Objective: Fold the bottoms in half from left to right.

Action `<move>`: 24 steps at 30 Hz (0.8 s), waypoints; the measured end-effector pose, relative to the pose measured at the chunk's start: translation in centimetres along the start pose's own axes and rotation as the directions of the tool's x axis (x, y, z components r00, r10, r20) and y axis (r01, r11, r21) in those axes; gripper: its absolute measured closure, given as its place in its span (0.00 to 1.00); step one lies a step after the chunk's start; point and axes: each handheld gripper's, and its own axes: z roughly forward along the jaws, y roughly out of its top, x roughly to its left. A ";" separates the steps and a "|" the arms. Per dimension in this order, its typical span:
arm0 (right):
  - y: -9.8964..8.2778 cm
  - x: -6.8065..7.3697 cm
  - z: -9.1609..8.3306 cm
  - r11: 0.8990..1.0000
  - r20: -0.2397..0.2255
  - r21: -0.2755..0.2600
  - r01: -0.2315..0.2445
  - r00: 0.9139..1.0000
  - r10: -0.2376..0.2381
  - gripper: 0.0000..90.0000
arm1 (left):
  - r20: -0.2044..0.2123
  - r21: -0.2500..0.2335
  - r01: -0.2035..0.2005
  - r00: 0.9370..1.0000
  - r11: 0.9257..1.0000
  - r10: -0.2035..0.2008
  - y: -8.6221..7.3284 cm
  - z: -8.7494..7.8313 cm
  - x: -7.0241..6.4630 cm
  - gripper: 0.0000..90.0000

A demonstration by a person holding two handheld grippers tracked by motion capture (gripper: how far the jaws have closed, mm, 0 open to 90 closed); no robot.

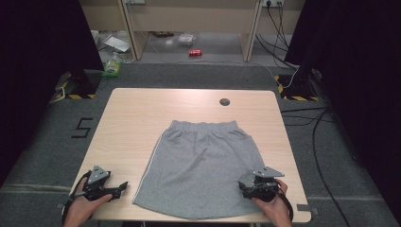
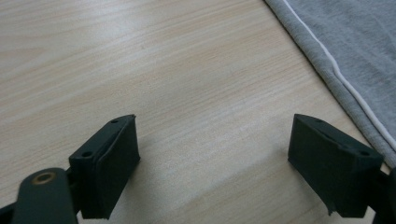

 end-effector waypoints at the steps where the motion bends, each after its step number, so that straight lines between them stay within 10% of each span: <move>1: 0.0 0.0 0.0 1.000 -0.003 -0.003 -0.003 1.000 0.003 0.27 | 0.000 0.000 0.000 1.000 1.000 0.000 0.0 0.0 0.0 0.17; 24: 1.0 1.8 -0.1 0.999 -0.039 -0.042 0.012 0.999 -0.014 0.29 | 0.098 -0.055 0.100 0.991 0.993 -0.094 3.8 2.2 0.7 0.21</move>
